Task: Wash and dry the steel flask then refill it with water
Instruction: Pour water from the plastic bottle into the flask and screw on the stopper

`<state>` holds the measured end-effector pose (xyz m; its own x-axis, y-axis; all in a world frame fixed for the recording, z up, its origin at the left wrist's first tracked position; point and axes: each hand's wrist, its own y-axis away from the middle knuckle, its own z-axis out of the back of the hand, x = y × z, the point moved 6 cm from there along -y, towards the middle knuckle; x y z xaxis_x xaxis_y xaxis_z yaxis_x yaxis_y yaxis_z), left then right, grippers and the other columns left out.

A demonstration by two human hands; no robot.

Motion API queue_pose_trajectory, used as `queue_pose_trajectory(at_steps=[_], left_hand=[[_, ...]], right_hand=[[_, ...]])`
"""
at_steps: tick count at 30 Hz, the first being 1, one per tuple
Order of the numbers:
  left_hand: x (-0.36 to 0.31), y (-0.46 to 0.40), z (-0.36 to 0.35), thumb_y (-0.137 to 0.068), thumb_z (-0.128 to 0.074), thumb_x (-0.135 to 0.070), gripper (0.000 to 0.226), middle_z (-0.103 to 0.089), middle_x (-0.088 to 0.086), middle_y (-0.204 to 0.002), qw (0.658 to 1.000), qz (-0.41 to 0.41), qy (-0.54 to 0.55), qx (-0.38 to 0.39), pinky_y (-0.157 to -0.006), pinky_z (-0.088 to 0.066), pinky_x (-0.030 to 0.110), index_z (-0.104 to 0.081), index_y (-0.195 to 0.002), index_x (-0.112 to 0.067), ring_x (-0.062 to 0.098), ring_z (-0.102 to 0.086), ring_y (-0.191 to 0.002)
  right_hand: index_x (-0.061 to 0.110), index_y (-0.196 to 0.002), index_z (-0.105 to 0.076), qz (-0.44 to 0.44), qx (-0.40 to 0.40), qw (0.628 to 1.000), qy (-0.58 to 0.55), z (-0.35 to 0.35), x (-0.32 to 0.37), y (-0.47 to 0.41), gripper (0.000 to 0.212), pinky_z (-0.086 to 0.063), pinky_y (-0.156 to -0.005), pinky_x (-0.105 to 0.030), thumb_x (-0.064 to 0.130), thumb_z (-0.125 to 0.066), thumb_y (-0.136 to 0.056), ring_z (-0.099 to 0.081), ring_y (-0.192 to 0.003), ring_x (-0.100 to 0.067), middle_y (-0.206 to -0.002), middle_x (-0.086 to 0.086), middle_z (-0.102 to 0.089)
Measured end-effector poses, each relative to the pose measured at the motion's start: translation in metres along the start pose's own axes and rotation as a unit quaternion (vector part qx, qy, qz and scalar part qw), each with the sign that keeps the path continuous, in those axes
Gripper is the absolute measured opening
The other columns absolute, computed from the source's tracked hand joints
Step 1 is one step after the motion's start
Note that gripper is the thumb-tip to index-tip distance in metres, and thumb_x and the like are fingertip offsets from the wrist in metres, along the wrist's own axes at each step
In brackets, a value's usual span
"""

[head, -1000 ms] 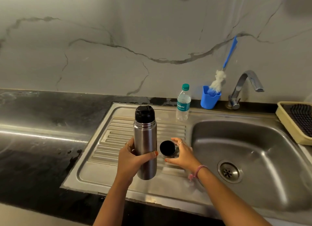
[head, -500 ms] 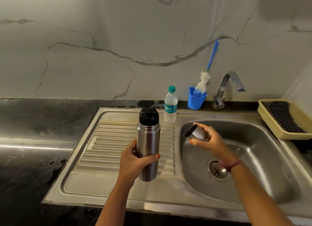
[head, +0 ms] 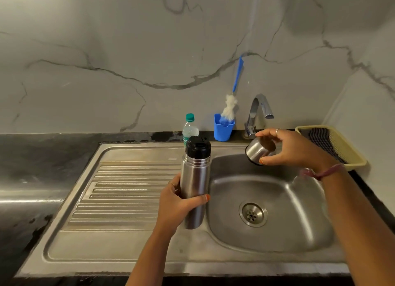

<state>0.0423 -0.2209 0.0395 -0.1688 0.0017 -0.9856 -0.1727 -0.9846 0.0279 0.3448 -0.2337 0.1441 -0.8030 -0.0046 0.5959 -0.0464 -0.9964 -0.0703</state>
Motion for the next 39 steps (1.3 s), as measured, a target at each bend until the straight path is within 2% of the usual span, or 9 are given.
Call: queue_pose_trajectory(at_steps=[5,10,13,16,20,26,33,36,39], left_hand=[[-0.009,0.002,-0.019,-0.057,-0.093,-0.005,0.063,-0.074,-0.014,-0.092,1.000,-0.015,-0.003,0.014,-0.069,-0.055,0.018,-0.066,-0.108,-0.030,0.006,-0.071,-0.083],[-0.014,0.004,-0.031,-0.057,-0.094,-0.005,0.065,-0.074,-0.013,-0.093,0.999,-0.030,-0.005,0.019,-0.071,-0.055,0.018,-0.066,-0.111,-0.029,0.007,-0.071,-0.085],[-0.016,0.003,-0.036,-0.057,-0.094,-0.006,0.066,-0.074,-0.012,-0.095,0.999,-0.034,-0.004,0.026,-0.073,-0.056,0.021,-0.066,-0.113,-0.029,0.008,-0.071,-0.087],[-0.021,0.004,-0.041,-0.058,-0.094,-0.006,0.066,-0.074,-0.016,-0.095,0.999,-0.043,-0.007,0.033,-0.072,-0.055,0.017,-0.065,-0.111,-0.032,0.005,-0.070,-0.086],[-0.024,0.005,-0.045,-0.057,-0.094,-0.008,0.067,-0.073,-0.018,-0.095,0.998,-0.053,-0.016,0.035,-0.071,-0.054,0.015,-0.064,-0.111,-0.035,0.003,-0.069,-0.086],[-0.033,0.006,-0.050,-0.058,-0.094,-0.012,0.067,-0.070,-0.024,-0.096,0.996,-0.076,-0.029,0.042,-0.071,-0.053,0.013,-0.061,-0.107,-0.042,0.001,-0.068,-0.088],[-0.035,0.007,-0.052,-0.058,-0.094,-0.011,0.068,-0.071,-0.021,-0.097,0.995,-0.088,-0.027,0.044,-0.072,-0.054,0.015,-0.061,-0.109,-0.041,0.002,-0.068,-0.089],[-0.032,0.007,-0.052,-0.058,-0.094,-0.012,0.071,-0.072,-0.014,-0.099,0.995,-0.087,-0.028,0.050,-0.075,-0.055,0.017,-0.061,-0.115,-0.039,0.003,-0.068,-0.091],[-0.029,0.006,-0.051,-0.058,-0.094,-0.010,0.071,-0.073,-0.014,-0.099,0.995,-0.087,-0.026,0.050,-0.074,-0.055,0.017,-0.062,-0.115,-0.037,0.004,-0.068,-0.090]], right_hand=[[0.032,-0.129,-0.057,0.034,-0.047,0.997,0.048,0.011,0.002,-0.002,0.075,-0.048,-0.097,-0.041,0.051,-0.077,-0.059,-0.057,-0.107,-0.013,-0.115,0.008,-0.062],[0.023,-0.126,-0.060,0.040,-0.042,0.971,-0.233,0.014,0.023,0.001,0.056,-0.053,-0.087,-0.026,0.024,-0.079,-0.073,-0.067,-0.099,-0.014,-0.107,0.004,-0.070],[0.021,-0.120,-0.061,0.072,-0.018,0.951,-0.301,0.016,0.051,-0.001,0.047,-0.054,-0.084,-0.022,0.028,-0.071,-0.075,-0.068,-0.098,-0.015,-0.105,0.001,-0.072],[0.022,-0.122,-0.061,0.099,0.021,0.958,-0.268,0.015,0.076,-0.003,0.053,-0.054,-0.087,-0.028,0.037,-0.073,-0.072,-0.068,-0.100,-0.018,-0.110,-0.004,-0.069],[0.032,-0.127,-0.057,0.122,0.044,0.987,-0.099,0.020,0.102,-0.004,0.062,-0.052,-0.080,-0.021,0.049,-0.074,-0.070,-0.062,-0.093,-0.004,-0.110,0.011,-0.062],[0.036,-0.119,-0.055,0.138,0.117,0.981,0.075,0.009,0.126,-0.009,0.052,-0.042,-0.068,-0.011,0.055,-0.071,-0.074,-0.056,-0.088,-0.002,-0.100,0.019,-0.054],[0.021,-0.094,-0.052,0.069,0.078,0.963,0.248,0.006,0.127,-0.014,0.077,-0.045,-0.066,-0.026,0.089,-0.044,-0.059,-0.054,-0.072,-0.010,-0.086,0.002,-0.062],[0.036,-0.134,-0.042,0.080,0.213,0.965,0.133,0.013,0.131,-0.007,0.085,-0.047,-0.090,-0.026,0.072,-0.065,-0.060,-0.053,-0.100,-0.001,-0.130,0.015,-0.048],[0.043,-0.136,-0.042,0.116,0.271,0.947,0.123,0.023,0.133,-0.006,0.076,-0.048,-0.082,-0.019,0.040,-0.080,-0.071,-0.058,-0.083,0.016,-0.124,0.021,-0.053]])
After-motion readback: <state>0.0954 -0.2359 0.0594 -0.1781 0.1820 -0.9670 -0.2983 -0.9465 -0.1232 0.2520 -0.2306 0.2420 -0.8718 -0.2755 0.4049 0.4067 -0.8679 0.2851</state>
